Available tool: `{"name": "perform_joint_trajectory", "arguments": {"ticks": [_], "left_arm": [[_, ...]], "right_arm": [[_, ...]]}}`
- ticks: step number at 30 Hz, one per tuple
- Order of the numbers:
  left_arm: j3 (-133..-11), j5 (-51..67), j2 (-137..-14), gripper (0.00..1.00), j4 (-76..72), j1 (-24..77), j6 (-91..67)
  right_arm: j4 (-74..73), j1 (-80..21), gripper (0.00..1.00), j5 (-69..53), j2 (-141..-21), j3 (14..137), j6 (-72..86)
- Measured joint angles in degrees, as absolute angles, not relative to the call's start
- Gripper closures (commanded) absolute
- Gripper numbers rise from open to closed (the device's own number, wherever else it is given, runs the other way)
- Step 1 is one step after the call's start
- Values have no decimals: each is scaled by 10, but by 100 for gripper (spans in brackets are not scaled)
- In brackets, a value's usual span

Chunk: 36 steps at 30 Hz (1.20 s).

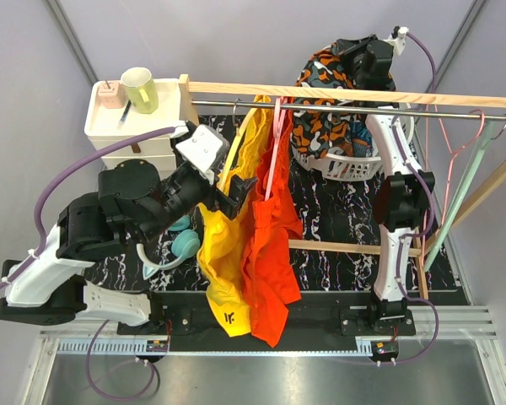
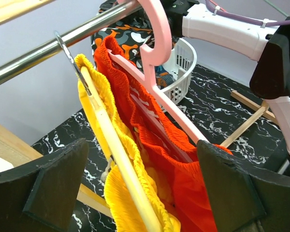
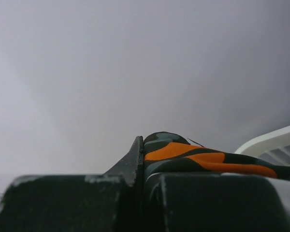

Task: Remove the shorts from the hanger

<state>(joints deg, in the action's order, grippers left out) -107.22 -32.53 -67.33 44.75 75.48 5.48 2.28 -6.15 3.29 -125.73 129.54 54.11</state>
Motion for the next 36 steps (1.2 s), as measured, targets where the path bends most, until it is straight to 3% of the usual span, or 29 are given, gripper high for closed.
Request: {"name": "perform_joint_trajectory", "arguments": {"ticks": [6,19,21,25,31,34,35,36], "left_arm": [[-1066,-334,-665,1,438,752,60],[-1063,-335,-651,1,436,750,57],[-1063,-333,-648,1,436,750,52],[-1062,-326,-635,1,436,750,29],[-1057,-301,-614,1,444,750,-27],[-1057,-289,-608,1,446,750,-53],[-1057,-285,-607,1,447,750,-63],[-1056,-283,-604,1,447,750,-73]], "right_arm": [[-94,-47,100,73,-1318,1403,490],[-271,-18,99,90,-1387,1376,463],[-295,-19,93,85,-1388,1377,463],[-368,-19,70,74,-1405,1426,465],[-434,-19,52,20,-1408,1441,496],[-451,-22,36,0,-1404,1441,503],[-458,-25,23,-5,-1401,1441,502],[-467,-28,19,-8,-1396,1440,500]]}}
